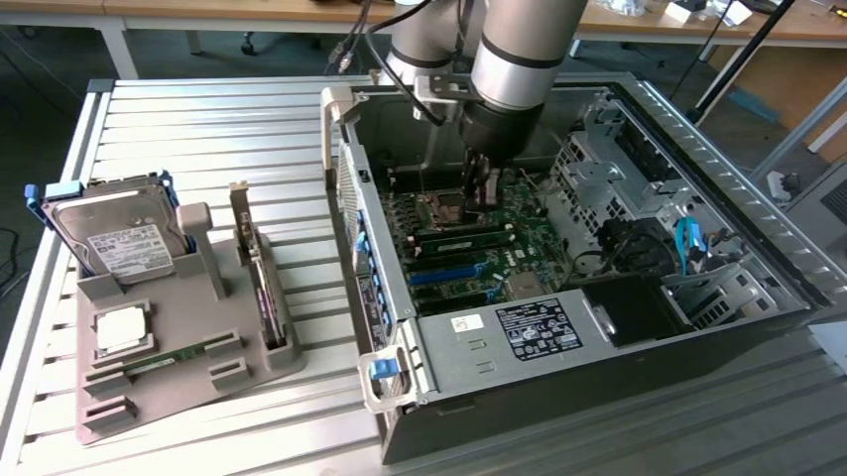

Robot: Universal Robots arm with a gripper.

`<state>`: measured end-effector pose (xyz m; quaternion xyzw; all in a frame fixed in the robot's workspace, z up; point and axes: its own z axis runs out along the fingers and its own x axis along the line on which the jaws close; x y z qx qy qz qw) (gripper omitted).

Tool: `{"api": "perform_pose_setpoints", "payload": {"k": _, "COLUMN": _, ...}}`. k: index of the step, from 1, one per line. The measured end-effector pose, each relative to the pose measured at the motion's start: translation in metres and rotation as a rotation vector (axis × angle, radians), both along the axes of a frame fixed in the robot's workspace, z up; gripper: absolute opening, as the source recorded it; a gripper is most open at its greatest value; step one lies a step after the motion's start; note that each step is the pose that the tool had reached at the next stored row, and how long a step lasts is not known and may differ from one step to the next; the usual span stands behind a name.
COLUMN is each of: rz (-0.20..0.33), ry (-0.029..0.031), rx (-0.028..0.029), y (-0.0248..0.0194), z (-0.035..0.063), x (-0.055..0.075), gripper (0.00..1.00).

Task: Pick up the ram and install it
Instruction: 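Press down the ram until it locks into place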

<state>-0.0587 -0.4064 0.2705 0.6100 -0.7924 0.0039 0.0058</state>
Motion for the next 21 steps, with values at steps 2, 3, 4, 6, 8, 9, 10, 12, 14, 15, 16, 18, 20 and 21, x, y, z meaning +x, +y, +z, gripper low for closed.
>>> {"api": "perform_pose_setpoints", "payload": {"k": 2, "rz": -0.053, "ry": 0.0, "rx": 0.0, "y": 0.0, "z": -0.0001, "x": 0.0, "gripper": 0.11}}
{"api": "perform_pose_setpoints", "payload": {"k": 3, "rz": -0.071, "ry": 0.0, "rx": 0.0001, "y": 0.0, "z": -0.0002, "x": 0.0, "gripper": 0.11}}
{"api": "perform_pose_setpoints", "payload": {"k": 4, "rz": -0.099, "ry": 0.0, "rx": 0.0001, "y": 0.0, "z": -0.0002, "x": 0.0, "gripper": 0.11}}
{"api": "perform_pose_setpoints", "payload": {"k": 6, "rz": -0.136, "ry": 0.0, "rx": 0.0, "y": 0.0, "z": -0.0003, "x": 0.0, "gripper": 0.11}}
{"api": "perform_pose_setpoints", "payload": {"k": 8, "rz": -0.173, "ry": 0.0, "rx": 0.0001, "y": 0.0, "z": -0.0005, "x": 0.0, "gripper": 0.11}}
{"api": "perform_pose_setpoints", "payload": {"k": 9, "rz": -0.193, "ry": 0.0, "rx": 0.0, "y": 0.0, "z": -0.0005, "x": 0.0, "gripper": 0.11}}
{"api": "perform_pose_setpoints", "payload": {"k": 10, "rz": -0.209, "ry": 0.0, "rx": 0.0, "y": 0.0, "z": -0.0006, "x": 0.0, "gripper": 0.11}}
{"api": "perform_pose_setpoints", "payload": {"k": 12, "rz": -0.247, "ry": 0.0, "rx": 0.0, "y": 0.0, "z": -0.0007, "x": 0.0, "gripper": 0.11}}
{"api": "perform_pose_setpoints", "payload": {"k": 14, "rz": -0.285, "ry": 0.0, "rx": 0.0001, "y": 0.0, "z": -0.0008, "x": 0.0, "gripper": 0.11}}
{"api": "perform_pose_setpoints", "payload": {"k": 15, "rz": -0.321, "ry": 0.0, "rx": 0.0, "y": 0.0, "z": -0.0009, "x": 0.0, "gripper": 0.11}}
{"api": "perform_pose_setpoints", "payload": {"k": 16, "rz": -0.358, "ry": 0.0, "rx": 0.0001, "y": 0.0, "z": -0.001, "x": 0.0, "gripper": 0.11}}
{"api": "perform_pose_setpoints", "payload": {"k": 18, "rz": -0.406, "ry": 0.0, "rx": 0.0, "y": 0.0, "z": -0.0011, "x": 0.0, "gripper": 0.11}}
{"api": "perform_pose_setpoints", "payload": {"k": 20, "rz": -0.462, "ry": 0.0, "rx": 0.0, "y": 0.0, "z": -0.0013, "x": 0.0, "gripper": 0.11}}
{"api": "perform_pose_setpoints", "payload": {"k": 21, "rz": -0.503, "ry": 0.0, "rx": 0.0, "y": 0.0, "z": -0.0014, "x": 0.0, "gripper": 0.11}}
